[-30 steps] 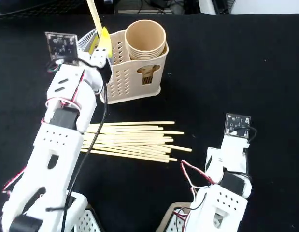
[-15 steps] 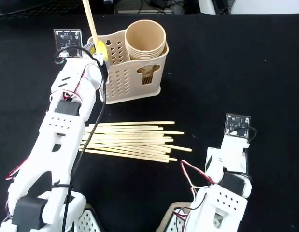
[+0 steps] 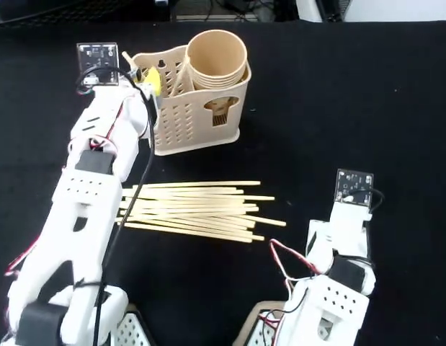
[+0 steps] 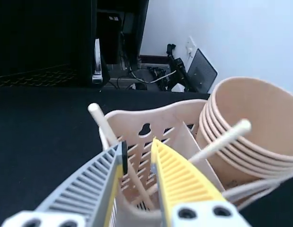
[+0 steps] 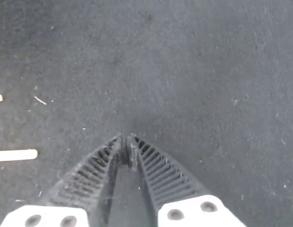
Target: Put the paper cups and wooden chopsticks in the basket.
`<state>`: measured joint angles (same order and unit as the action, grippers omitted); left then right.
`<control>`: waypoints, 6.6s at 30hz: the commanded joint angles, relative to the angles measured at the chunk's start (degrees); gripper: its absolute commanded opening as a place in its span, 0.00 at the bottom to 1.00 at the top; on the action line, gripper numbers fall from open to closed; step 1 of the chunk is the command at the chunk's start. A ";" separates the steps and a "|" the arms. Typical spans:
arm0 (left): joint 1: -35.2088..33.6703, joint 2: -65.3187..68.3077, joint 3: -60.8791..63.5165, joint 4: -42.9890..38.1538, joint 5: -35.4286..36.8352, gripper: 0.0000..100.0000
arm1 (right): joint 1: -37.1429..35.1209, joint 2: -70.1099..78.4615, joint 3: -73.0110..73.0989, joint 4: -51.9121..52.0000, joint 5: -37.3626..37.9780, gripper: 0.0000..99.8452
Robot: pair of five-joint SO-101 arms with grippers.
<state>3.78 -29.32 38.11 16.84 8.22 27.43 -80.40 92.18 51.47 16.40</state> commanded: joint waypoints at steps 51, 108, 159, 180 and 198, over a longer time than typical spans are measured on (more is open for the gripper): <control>-36.79 -45.19 51.74 33.14 -30.86 0.12 | -63.56 67.82 -49.19 4.48 16.26 0.21; -36.79 -45.19 51.82 33.14 -30.86 0.12 | -73.49 65.80 -46.29 8.97 8.79 0.21; -36.79 -45.19 51.82 33.05 -30.86 0.12 | -58.64 64.40 -41.63 7.38 18.90 0.21; -36.79 -45.19 51.82 33.14 -30.86 0.12 | -58.64 75.82 -45.41 -0.44 16.44 0.10; -36.79 -45.19 51.82 32.97 -30.86 0.12 | -58.55 59.47 -45.32 9.93 16.09 0.01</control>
<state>-33.58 -73.36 90.15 51.03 -22.46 -31.65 -15.78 47.87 59.38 33.01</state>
